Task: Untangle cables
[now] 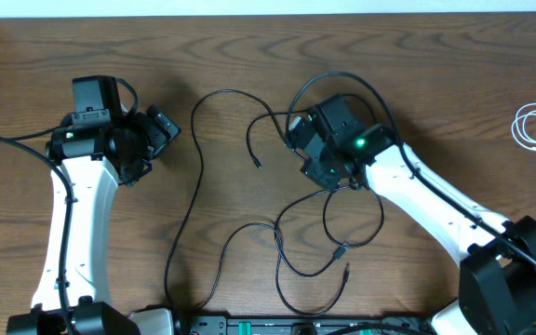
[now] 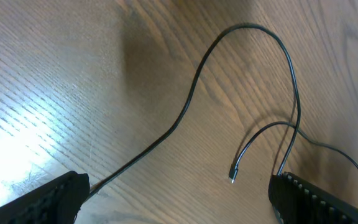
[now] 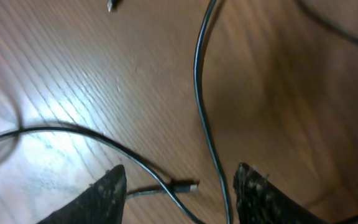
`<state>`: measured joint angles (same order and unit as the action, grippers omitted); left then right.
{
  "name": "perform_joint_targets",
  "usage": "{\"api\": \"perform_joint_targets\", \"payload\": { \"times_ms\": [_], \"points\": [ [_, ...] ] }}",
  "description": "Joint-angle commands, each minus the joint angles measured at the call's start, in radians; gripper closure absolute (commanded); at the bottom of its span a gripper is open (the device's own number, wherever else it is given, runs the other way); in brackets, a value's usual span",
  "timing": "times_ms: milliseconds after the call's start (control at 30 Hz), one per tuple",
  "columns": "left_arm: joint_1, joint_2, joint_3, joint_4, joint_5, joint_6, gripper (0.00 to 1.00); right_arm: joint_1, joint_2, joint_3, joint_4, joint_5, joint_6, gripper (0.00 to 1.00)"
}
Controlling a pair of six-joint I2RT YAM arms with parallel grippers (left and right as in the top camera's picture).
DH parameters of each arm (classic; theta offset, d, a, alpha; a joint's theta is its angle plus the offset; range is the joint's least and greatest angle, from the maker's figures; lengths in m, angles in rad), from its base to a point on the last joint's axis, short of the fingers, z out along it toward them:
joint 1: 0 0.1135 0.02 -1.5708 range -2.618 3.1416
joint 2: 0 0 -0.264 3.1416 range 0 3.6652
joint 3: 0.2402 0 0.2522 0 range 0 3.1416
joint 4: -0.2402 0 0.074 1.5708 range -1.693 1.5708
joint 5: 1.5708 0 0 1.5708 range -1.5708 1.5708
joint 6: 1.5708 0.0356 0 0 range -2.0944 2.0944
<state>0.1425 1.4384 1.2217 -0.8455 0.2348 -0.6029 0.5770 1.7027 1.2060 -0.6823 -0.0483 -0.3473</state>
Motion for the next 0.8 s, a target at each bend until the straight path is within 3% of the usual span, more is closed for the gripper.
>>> {"api": "perform_joint_targets", "payload": {
  "times_ms": [0, 300, 500, 767],
  "points": [
    [0.003, 0.004, 0.005, -0.003, 0.001, -0.005, 0.02, -0.023, 0.006, -0.064, 0.050, 0.020, -0.002, 0.45],
    [0.003, 0.004, 0.005, -0.003, 0.001, -0.005, 0.02, -0.097, 0.020, -0.201, 0.228, 0.020, 0.101, 0.50],
    [0.003, 0.004, 0.005, -0.003, 0.001, -0.004, 0.02, -0.122, 0.020, -0.241, 0.257, 0.021, 0.100, 0.54],
    [0.003, 0.004, 0.005, -0.003, 0.001, -0.005, 0.02, -0.146, 0.020, -0.291, 0.260, 0.091, 0.100, 0.53]
  ]
}}
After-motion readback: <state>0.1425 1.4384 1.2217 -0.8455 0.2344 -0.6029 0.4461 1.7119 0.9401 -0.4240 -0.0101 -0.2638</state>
